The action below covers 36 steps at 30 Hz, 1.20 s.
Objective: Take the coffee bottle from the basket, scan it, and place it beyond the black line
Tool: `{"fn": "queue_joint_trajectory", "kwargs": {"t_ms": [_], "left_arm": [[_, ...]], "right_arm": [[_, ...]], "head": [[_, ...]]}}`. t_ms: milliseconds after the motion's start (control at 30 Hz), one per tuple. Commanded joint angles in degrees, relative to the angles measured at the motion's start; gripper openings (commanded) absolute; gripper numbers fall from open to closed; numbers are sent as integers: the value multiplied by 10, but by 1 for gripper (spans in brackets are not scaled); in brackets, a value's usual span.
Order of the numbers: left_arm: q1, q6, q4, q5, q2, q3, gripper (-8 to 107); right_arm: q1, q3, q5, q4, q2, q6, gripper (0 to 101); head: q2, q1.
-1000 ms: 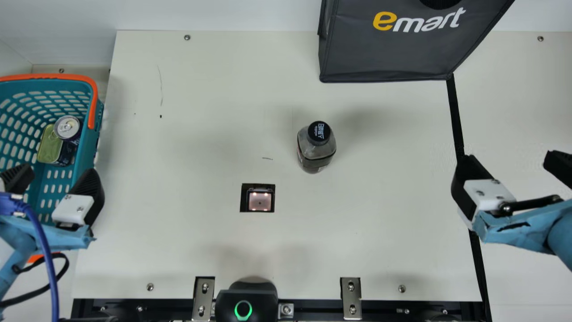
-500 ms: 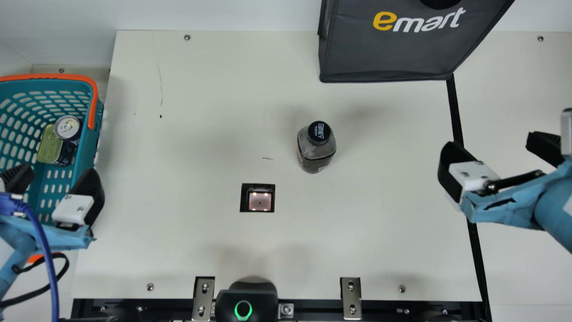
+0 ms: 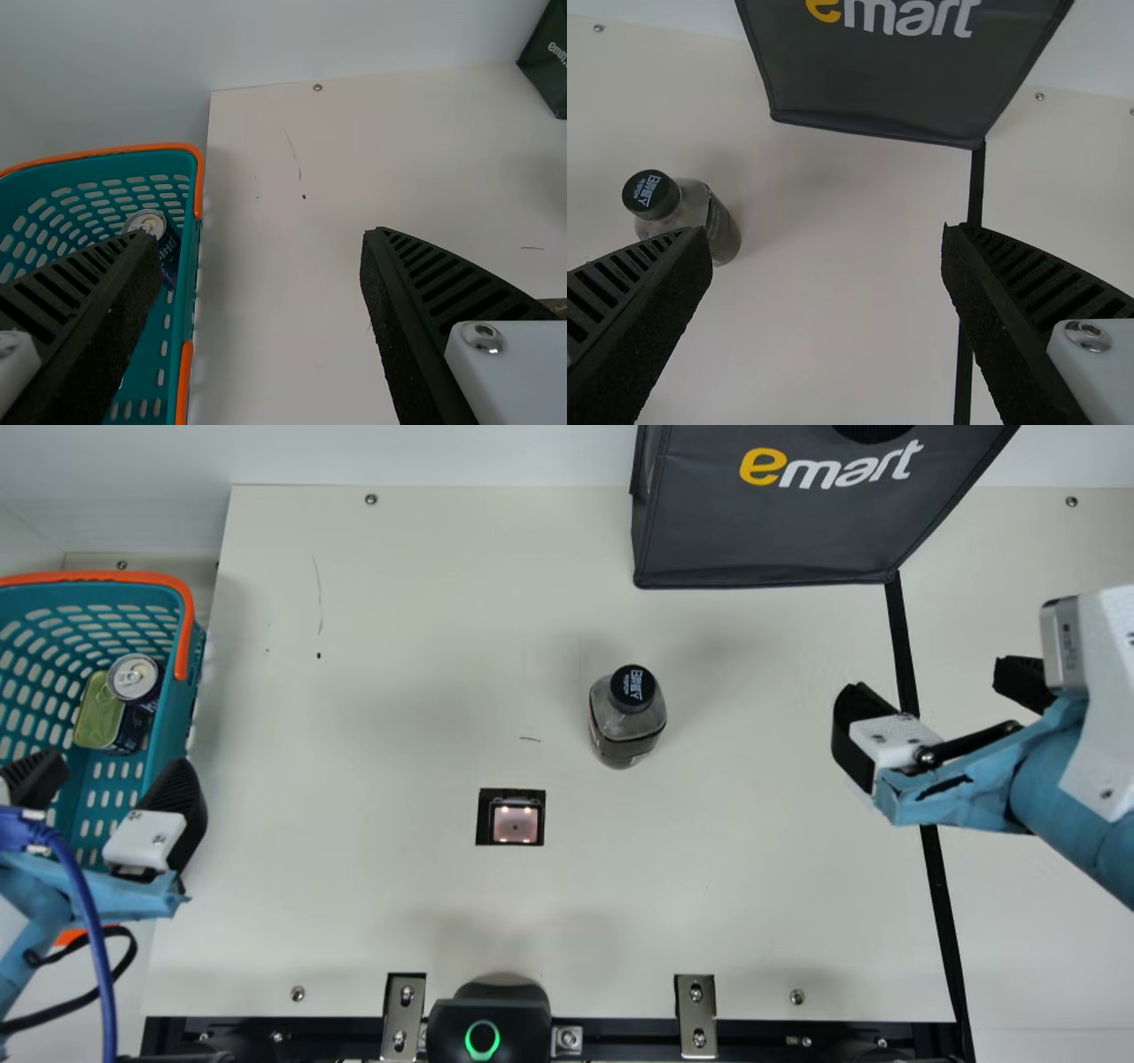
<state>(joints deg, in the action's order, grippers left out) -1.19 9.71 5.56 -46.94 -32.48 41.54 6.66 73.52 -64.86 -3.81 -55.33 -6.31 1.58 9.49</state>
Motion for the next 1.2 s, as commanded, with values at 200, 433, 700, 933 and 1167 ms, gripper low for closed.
{"fn": "queue_joint_trajectory", "kwargs": {"t_ms": [200,433,700,933,1167], "left_arm": [[0,0,0,0,0,0,90],[0,0,0,0,0,0,90],[0,0,0,0,0,0,90],[0,0,0,0,0,0,90],[0,0,0,0,0,0,90]], "right_arm": [[30,-2,16,-4,-18,3,91],[65,-1,29,0,-37,9,91],[109,6,26,7,-67,11,91],[144,19,23,11,-93,17,91],[175,33,22,14,-118,23,91]], "head": [[0,-16],[0,-16],[0,-16],[0,-16],[0,-16]]}}
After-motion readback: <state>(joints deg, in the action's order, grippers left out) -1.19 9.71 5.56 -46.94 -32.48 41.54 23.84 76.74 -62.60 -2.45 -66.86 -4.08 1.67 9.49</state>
